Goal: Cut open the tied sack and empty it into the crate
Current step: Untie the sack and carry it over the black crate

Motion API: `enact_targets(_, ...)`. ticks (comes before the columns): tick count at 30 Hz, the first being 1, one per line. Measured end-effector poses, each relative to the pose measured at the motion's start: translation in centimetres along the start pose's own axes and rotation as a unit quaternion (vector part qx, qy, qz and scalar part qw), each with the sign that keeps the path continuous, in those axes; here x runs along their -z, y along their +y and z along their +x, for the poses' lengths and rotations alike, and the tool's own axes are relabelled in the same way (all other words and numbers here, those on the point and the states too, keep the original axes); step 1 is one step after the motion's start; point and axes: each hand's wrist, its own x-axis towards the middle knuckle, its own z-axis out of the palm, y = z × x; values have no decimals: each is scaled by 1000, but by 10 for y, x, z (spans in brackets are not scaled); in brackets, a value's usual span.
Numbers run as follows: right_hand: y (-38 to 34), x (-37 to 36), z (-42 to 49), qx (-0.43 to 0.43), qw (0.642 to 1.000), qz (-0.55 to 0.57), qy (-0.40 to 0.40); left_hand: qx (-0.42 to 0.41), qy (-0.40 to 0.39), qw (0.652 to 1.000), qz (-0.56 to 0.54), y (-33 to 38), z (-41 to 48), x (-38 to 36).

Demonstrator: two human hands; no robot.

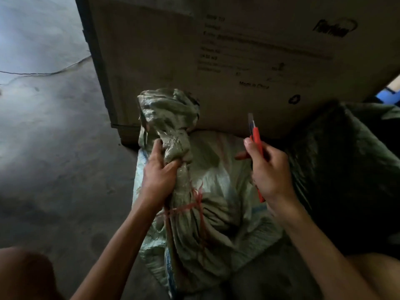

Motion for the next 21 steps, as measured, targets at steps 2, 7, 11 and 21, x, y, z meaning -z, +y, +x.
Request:
enact_targets(2, 16, 8, 5, -20, 998, -31, 47, -39, 24, 993, 112, 1, -8, -6)
enact_targets(7, 81, 31, -7, -69, 975, -200, 62, -85, 14, 973, 215, -5, -25, -33)
enact_targets(11, 154, 53, -37, -145, 939, -299, 84, -93, 15, 975, 202, -4, -35, -56)
enact_targets(21, 264, 48, -163, -413, 853, -308, 83, -69, -58, 986, 139, -1, -35, -62)
